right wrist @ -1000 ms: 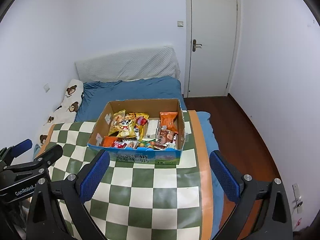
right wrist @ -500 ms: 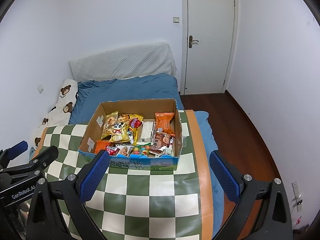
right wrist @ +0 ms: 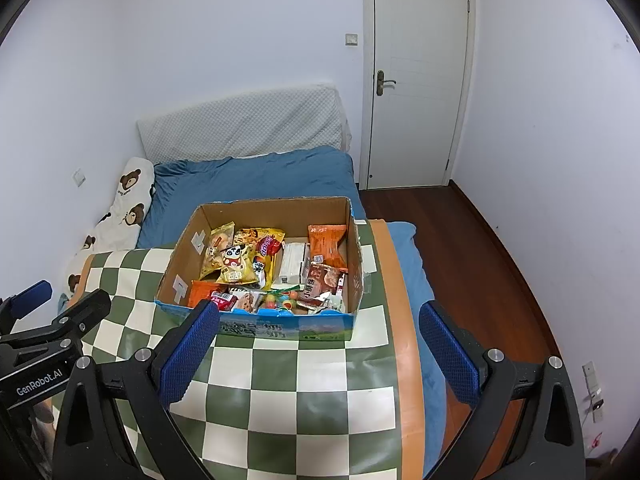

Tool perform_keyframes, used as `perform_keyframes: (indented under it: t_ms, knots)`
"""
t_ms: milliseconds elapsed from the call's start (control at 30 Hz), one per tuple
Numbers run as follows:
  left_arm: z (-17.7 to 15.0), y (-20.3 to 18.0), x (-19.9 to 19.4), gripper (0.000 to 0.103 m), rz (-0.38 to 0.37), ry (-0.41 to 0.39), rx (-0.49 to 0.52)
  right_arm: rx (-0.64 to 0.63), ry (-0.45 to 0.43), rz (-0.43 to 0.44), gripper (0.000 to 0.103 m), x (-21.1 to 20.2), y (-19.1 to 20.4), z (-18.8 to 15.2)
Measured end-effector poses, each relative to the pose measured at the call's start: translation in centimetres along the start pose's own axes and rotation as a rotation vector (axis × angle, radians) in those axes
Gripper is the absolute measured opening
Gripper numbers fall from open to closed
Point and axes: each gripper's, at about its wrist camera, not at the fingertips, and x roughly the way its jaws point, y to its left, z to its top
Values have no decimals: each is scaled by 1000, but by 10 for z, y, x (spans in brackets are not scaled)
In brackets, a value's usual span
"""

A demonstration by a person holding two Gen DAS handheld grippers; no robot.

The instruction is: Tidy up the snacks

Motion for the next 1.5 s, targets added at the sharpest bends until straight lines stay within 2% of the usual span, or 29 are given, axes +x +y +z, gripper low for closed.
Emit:
perform_keyframes:
  t_ms: [1500]
  knots:
    - [3,-1,-14,103,-1,-13,2,-6,-12,2,102,-6,-3,2]
